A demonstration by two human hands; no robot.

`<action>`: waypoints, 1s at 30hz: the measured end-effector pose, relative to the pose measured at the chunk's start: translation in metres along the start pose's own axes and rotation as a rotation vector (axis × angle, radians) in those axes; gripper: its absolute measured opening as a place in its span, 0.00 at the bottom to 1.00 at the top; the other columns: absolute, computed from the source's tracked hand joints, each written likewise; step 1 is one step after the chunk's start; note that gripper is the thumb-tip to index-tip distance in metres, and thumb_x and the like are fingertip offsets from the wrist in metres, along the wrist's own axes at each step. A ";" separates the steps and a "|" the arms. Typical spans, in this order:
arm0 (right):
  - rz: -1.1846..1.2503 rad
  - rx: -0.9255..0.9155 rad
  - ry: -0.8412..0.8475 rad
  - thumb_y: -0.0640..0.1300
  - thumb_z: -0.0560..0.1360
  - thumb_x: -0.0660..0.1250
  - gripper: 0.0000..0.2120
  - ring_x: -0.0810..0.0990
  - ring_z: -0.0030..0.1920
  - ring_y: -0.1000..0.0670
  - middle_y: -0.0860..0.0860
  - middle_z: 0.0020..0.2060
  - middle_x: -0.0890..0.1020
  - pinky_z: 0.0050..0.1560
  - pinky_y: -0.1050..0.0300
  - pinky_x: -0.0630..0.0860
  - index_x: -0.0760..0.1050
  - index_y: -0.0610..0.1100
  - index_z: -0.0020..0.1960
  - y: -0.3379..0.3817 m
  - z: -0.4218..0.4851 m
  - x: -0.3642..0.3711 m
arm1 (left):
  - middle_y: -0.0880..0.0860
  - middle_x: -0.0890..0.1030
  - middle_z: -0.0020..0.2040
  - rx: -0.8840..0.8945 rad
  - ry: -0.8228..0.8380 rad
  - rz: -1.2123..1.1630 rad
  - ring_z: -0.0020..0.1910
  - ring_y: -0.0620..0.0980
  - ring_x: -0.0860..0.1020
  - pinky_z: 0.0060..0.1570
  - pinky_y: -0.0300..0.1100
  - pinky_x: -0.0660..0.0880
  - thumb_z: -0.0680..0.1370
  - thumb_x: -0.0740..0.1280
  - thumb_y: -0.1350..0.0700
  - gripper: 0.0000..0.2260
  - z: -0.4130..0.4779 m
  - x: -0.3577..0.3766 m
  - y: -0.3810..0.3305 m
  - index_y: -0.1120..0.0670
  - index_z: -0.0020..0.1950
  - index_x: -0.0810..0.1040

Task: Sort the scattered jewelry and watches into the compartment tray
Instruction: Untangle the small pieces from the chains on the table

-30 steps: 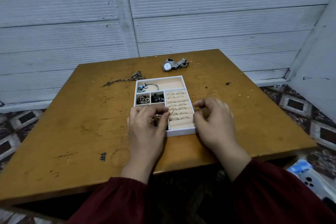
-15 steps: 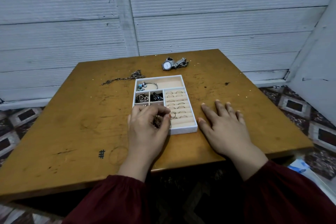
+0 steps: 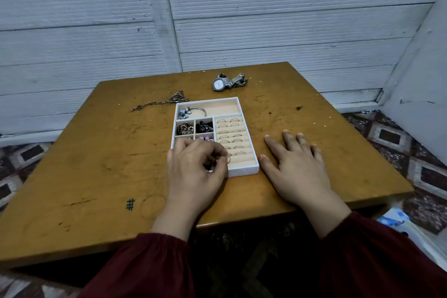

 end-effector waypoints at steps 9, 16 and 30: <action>0.000 -0.004 0.002 0.64 0.78 0.48 0.27 0.47 0.77 0.45 0.50 0.77 0.53 0.74 0.44 0.45 0.53 0.60 0.76 0.001 0.000 -0.001 | 0.39 0.77 0.40 0.005 0.021 0.020 0.48 0.48 0.70 0.43 0.39 0.55 0.69 0.60 0.48 0.10 -0.001 0.003 -0.003 0.45 0.40 0.81; 0.001 0.003 0.002 0.64 0.78 0.48 0.27 0.47 0.77 0.45 0.50 0.77 0.53 0.74 0.44 0.45 0.53 0.60 0.76 0.001 0.000 -0.001 | 0.40 0.77 0.40 0.006 0.038 0.027 0.48 0.46 0.69 0.44 0.39 0.55 0.69 0.59 0.48 0.11 -0.001 0.005 -0.003 0.44 0.39 0.82; 0.004 0.004 0.007 0.64 0.77 0.48 0.27 0.47 0.77 0.45 0.50 0.77 0.53 0.74 0.43 0.45 0.53 0.61 0.75 0.000 0.001 -0.001 | 0.39 0.72 0.42 0.005 -0.005 0.017 0.49 0.44 0.69 0.43 0.38 0.55 0.67 0.59 0.50 0.11 -0.001 0.002 -0.002 0.46 0.38 0.81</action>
Point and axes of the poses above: each hand's wrist, its own z-axis towards the middle knuckle, its own x-axis out of the palm, y = z × x, the point moved 10 cm from there along z, towards the middle knuckle
